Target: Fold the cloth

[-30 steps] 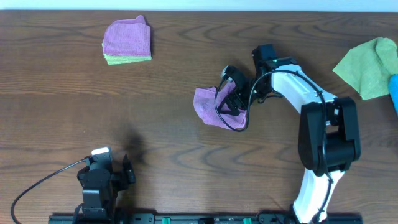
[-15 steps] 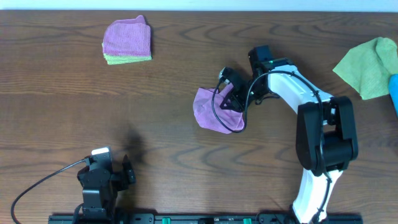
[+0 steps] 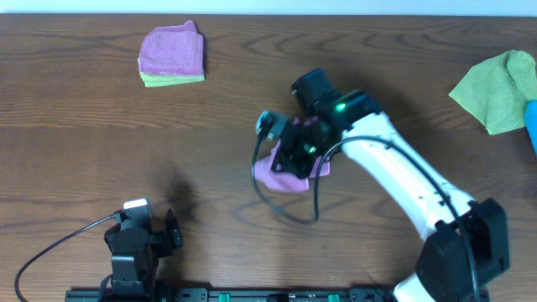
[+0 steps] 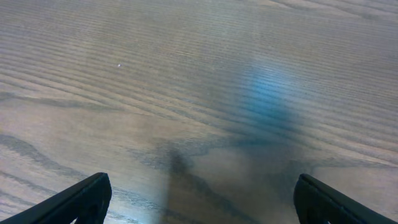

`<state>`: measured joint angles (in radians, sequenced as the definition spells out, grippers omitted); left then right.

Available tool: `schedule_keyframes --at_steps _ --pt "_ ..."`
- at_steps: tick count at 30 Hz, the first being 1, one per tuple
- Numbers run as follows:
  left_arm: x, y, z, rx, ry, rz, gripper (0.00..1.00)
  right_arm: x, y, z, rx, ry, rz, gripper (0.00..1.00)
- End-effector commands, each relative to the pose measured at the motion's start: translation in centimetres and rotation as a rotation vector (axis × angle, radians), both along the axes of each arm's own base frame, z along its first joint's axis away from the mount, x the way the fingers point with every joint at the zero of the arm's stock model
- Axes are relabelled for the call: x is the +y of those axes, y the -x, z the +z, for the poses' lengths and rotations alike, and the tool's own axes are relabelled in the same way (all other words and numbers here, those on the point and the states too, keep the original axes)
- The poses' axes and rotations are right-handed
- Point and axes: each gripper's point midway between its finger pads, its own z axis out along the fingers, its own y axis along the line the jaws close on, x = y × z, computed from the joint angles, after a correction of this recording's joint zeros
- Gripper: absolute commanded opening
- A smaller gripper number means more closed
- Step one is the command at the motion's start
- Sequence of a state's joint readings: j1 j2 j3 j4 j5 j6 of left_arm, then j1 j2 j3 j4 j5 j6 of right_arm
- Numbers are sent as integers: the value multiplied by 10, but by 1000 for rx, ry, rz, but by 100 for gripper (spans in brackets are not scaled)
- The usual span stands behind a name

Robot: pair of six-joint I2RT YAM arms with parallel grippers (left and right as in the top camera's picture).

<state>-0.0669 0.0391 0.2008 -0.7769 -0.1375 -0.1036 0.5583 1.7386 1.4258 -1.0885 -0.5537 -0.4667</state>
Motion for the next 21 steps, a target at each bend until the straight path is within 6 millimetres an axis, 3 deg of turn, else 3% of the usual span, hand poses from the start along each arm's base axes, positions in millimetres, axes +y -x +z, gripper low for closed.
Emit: schedule_keyframes --at_steps 1,4,5,6,7,21 --pt "2 6 -13 48 -18 -1 95 12 31 -8 58 60 64 10" --pt "2 6 -13 48 -18 -1 95 24 59 -14 76 91 145 13" --pt "2 6 -13 48 -19 -1 95 26 64 -16 77 97 163 34" --pt "2 6 -13 49 -19 -1 95 26 68 -18 73 111 173 91" --pt "2 6 -13 49 -18 -1 95 25 68 -20 65 130 174 99" --pt "2 6 -13 48 -19 -1 95 -2 44 -40 -38 331 78 99"
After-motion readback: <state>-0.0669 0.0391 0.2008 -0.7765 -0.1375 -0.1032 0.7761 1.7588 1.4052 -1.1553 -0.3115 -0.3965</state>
